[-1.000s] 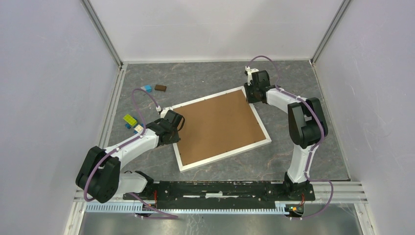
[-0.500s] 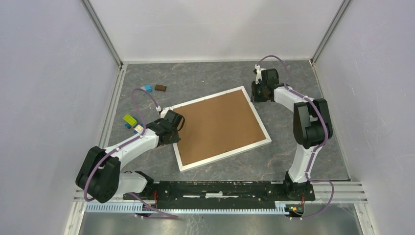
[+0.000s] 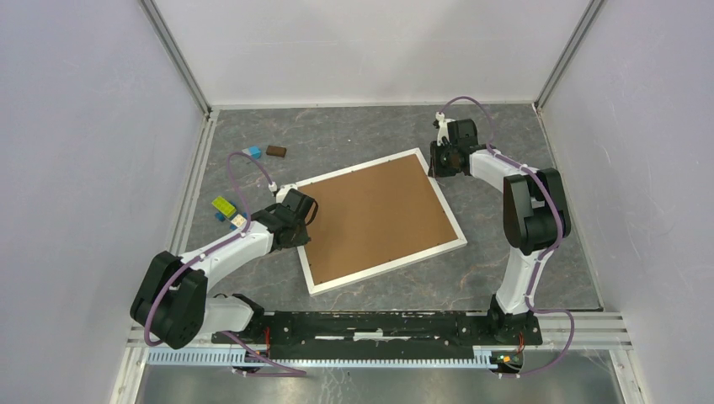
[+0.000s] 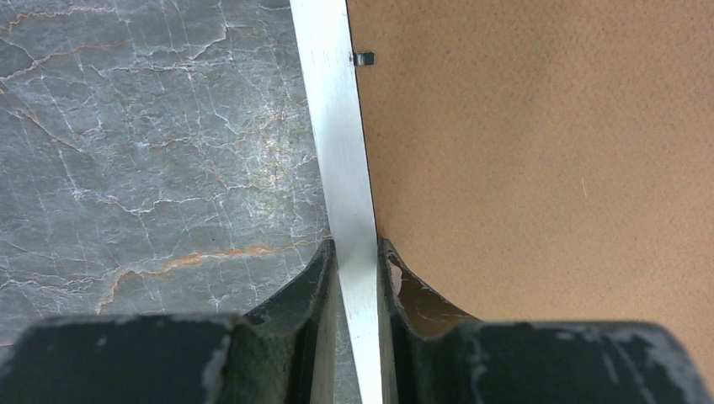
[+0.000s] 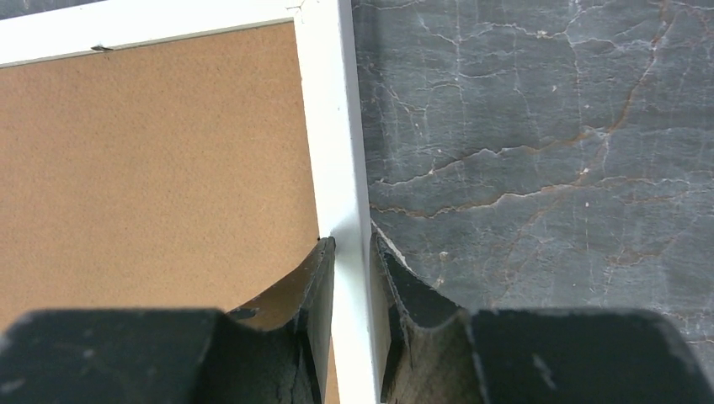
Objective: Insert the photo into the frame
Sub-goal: Install the photo frame at the center of the board.
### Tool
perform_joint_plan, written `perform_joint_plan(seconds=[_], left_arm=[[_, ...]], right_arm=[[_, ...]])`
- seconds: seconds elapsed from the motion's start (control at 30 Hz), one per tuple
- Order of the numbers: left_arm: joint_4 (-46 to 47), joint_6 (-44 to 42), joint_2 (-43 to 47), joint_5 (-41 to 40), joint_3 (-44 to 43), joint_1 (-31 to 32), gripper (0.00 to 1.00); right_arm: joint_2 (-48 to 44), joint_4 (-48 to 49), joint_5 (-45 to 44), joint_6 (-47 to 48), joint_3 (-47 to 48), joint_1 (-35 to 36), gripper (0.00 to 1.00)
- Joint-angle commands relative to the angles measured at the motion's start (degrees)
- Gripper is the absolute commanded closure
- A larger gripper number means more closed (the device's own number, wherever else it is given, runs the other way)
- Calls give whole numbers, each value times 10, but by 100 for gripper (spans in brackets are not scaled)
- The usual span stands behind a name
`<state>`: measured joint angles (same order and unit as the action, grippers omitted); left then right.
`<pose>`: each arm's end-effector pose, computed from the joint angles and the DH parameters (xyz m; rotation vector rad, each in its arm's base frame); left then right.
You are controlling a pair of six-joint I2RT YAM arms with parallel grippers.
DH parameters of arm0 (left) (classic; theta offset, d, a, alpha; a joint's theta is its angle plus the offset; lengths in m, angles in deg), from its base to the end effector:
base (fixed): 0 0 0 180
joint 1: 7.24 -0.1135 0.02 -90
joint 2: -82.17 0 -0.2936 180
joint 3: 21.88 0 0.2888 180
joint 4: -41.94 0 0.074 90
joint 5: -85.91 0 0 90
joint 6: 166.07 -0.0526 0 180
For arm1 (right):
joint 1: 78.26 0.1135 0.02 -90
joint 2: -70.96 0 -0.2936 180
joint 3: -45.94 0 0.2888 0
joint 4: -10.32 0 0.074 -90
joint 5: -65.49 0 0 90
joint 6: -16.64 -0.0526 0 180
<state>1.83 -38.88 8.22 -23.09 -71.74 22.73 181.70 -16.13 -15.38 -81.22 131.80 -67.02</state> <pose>0.2306 -0.1132 0.1664 -0.2619 2.5763 0.0330 0.4541 0.0988 0.1682 -0.1426 2.4776 0.3397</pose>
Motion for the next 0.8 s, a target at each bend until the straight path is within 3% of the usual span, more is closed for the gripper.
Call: perform_joint_plan(seconds=[0.0,0.77], left_arm=[[25,-4,-31,17,18,0,98],[27,-4,-29,17,19,0,98]], right_arm=[[16,12,9,-2,-7,4,73],[8,0,-15,11,-40,48,74]])
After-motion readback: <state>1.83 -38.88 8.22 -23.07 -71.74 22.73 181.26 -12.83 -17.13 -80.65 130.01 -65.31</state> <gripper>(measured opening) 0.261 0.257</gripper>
